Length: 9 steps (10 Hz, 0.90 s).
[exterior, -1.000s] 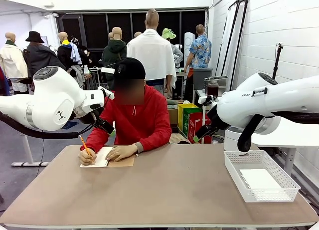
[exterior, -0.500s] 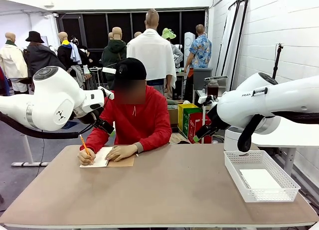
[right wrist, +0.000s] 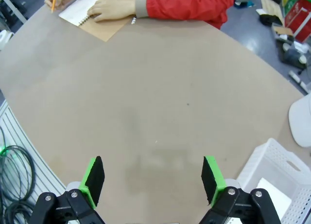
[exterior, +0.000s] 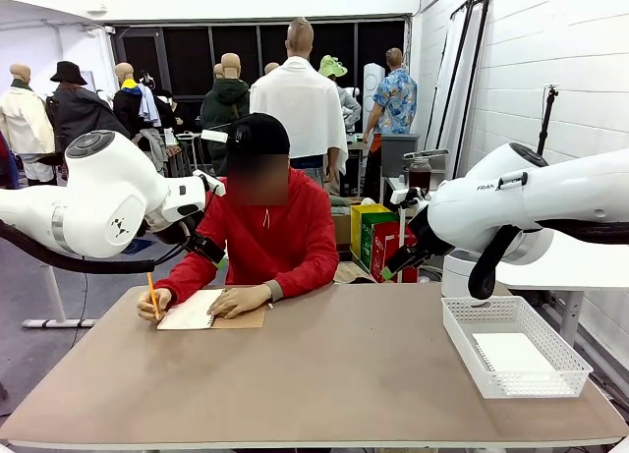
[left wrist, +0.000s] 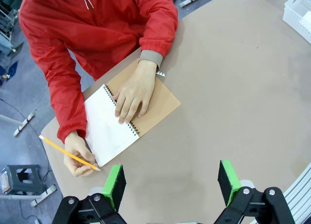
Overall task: Sort the paper based on its condition.
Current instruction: If a person hands you a paper, place it in the Organizing basket , and if it's crumpled, put it in the Trash can.
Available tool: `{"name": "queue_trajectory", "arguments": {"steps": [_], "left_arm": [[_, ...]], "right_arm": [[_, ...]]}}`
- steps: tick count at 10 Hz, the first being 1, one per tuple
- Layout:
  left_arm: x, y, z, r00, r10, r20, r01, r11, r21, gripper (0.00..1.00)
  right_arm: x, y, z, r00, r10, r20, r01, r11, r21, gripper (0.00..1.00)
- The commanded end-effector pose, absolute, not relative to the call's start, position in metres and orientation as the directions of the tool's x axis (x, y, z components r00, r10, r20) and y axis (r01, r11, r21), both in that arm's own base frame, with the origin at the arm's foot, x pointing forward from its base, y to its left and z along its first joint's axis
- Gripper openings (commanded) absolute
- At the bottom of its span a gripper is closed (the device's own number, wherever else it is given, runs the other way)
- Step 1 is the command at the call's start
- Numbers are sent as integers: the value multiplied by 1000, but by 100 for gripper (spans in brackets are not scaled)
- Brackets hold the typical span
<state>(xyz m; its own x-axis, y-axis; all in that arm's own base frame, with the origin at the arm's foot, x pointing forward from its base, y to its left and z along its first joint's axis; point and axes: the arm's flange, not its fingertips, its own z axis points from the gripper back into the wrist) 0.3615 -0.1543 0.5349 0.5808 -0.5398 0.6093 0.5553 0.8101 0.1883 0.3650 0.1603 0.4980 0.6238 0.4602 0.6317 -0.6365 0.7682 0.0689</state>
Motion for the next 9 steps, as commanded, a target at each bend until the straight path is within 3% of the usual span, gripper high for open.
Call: {"name": "queue_trajectory", "arguments": {"steps": [1,9], "left_arm": [[362,-153,535,584,-539,607,554,811,187,100],[362,-153,535,584,-539,607,554,811,187,100]], "right_arm": [[364,161,498,623,465,629,-638,767,64,100],[364,161,498,623,465,629,-638,767,64,100]]}}
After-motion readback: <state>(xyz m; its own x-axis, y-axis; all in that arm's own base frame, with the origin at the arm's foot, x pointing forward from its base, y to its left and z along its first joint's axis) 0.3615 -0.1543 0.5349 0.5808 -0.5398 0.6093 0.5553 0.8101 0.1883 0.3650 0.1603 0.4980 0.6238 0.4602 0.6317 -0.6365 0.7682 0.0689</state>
